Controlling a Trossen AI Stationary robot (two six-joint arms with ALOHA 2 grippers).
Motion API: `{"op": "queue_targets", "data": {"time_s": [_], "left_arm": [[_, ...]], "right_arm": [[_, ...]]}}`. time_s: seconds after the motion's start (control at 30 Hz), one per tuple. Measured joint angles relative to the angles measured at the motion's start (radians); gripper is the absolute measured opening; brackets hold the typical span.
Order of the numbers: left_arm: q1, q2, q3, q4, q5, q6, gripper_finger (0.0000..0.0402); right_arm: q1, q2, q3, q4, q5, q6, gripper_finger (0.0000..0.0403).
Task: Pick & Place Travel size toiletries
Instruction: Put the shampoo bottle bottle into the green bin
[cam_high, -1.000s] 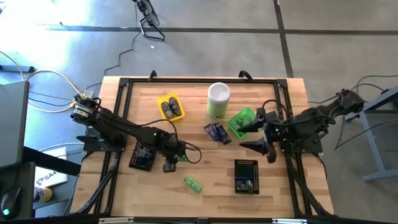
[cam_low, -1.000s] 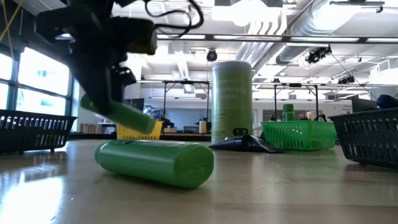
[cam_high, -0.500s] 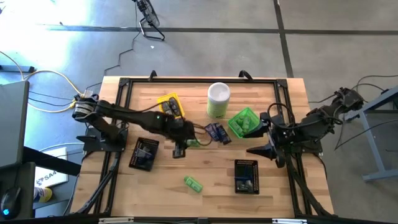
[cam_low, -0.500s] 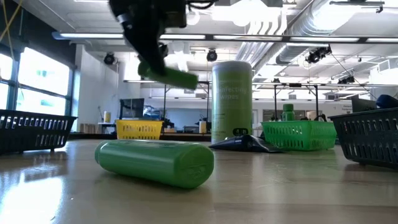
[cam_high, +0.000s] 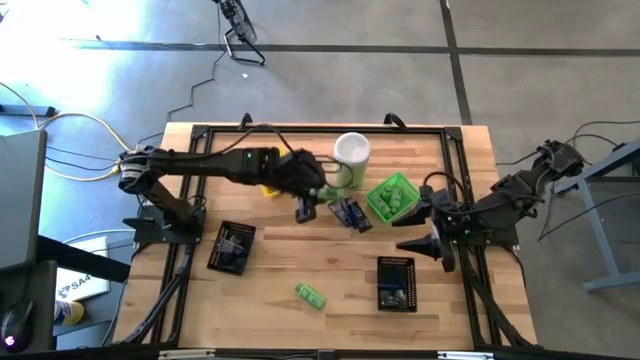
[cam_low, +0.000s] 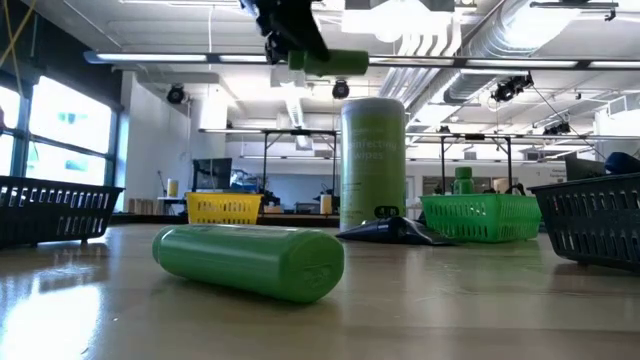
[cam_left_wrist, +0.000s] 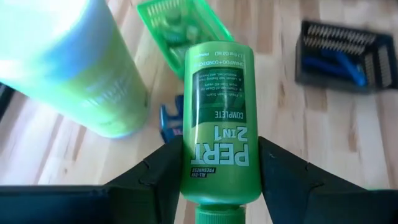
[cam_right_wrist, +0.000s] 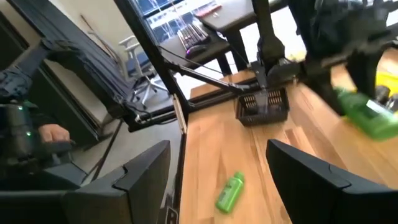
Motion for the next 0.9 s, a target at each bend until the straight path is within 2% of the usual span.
{"op": "queue_targets", "data": {"time_s": [0.1, 0.27, 0.47, 0.6, 0.73, 0.9], "left_arm": [[0.002, 0.0, 0.022, 0.025, 0.001, -0.011, 0.0173], [-0.009, 0.0, 0.033, 0.064, 0.006, -0.011, 0.0173], [-0.02, 0.0, 0.033, 0.074, 0.004, -0.011, 0.0173], [-0.019, 0.0, 0.033, 0.062, 0.004, -0.009, 0.0173], [-0.019, 0.0, 0.033, 0.039, 0.004, 0.009, 0.0173], [-0.019, 0.0, 0.033, 0.032, 0.001, 0.053, 0.0173]], "right_arm": [[0.0, 0.006, 0.0, -0.004, 0.009, 0.063, 0.0258], [0.0, 0.04, 0.001, -0.063, 0.085, 0.369, 0.0258], [0.008, 0.112, 0.001, -0.17, 0.101, 0.566, 0.0258], [0.047, 0.161, 0.001, -0.233, 0.174, 0.746, 0.0258], [0.11, 0.239, 0.001, -0.207, 0.254, 0.916, 0.0258], [0.206, 0.363, 0.001, -0.172, 0.468, 1.206, 0.0258]]}}
